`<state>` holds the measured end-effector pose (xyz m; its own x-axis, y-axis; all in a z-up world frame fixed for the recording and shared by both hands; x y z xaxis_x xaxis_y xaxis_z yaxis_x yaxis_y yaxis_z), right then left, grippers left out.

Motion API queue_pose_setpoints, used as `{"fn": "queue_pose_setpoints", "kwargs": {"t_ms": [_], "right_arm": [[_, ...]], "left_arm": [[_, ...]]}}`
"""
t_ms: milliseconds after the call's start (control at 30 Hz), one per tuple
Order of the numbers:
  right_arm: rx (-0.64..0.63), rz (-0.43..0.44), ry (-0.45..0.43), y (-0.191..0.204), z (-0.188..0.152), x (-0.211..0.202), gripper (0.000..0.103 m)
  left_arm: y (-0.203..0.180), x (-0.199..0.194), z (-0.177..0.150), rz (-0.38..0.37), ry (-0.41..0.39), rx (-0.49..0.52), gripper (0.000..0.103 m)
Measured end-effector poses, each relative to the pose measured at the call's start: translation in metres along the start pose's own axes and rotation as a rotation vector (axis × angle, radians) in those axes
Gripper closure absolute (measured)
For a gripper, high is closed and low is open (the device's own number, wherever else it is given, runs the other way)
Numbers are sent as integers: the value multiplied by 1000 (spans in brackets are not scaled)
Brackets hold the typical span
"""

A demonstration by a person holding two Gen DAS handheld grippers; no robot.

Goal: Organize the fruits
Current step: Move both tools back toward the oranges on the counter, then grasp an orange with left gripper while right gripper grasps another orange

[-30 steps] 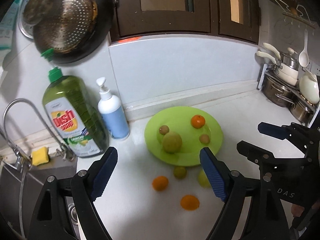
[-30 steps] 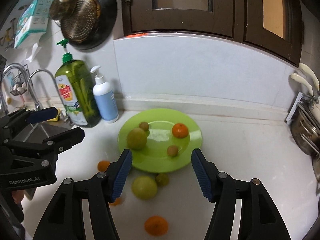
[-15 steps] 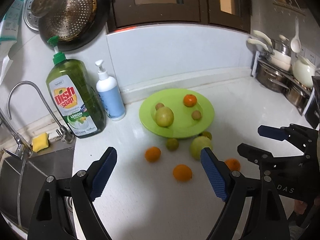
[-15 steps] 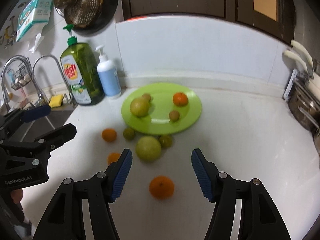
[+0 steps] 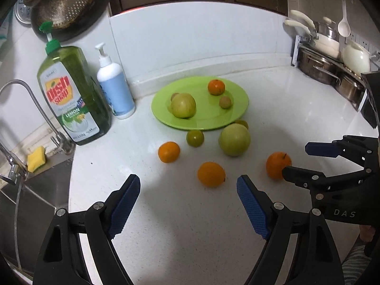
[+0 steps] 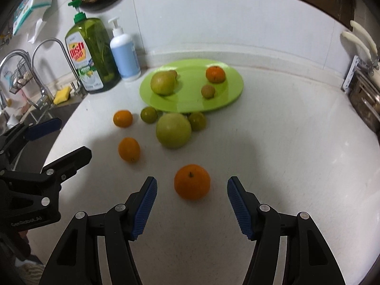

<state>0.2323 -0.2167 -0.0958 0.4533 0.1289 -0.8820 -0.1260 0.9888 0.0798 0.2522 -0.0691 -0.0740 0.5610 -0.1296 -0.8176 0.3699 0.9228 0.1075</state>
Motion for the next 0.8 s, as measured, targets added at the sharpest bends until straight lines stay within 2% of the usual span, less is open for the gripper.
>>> {"fn": "queue_pose_setpoints", "kwargs": {"t_ms": [167, 267, 533, 800], "right_arm": [[4, 3, 35, -2, -2, 13, 41], [3, 2, 47, -2, -1, 18, 41], [11, 21, 77, -4, 1, 30, 42], [27, 52, 108, -6, 2, 41, 52]], "left_arm": [[-4, 16, -3, -50, 7, 25, 21], [-5, 28, -3, -70, 26, 33, 28], [-10, 51, 1, -106, 63, 48, 35], [-14, 67, 10, -128, 92, 38, 43]]}}
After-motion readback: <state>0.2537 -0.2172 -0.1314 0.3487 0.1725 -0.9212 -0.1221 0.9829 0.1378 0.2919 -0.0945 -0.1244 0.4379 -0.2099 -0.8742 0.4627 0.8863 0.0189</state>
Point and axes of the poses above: each gripper's, at about its wrist camera, not at the fingertips, and x roughly the way its jaws point, y to its left, z to its top, the point moved 3 cm from there along x, roughly the way its jaws point, and after that the axes turned 9 degrees about y, right-handed, at the moved point
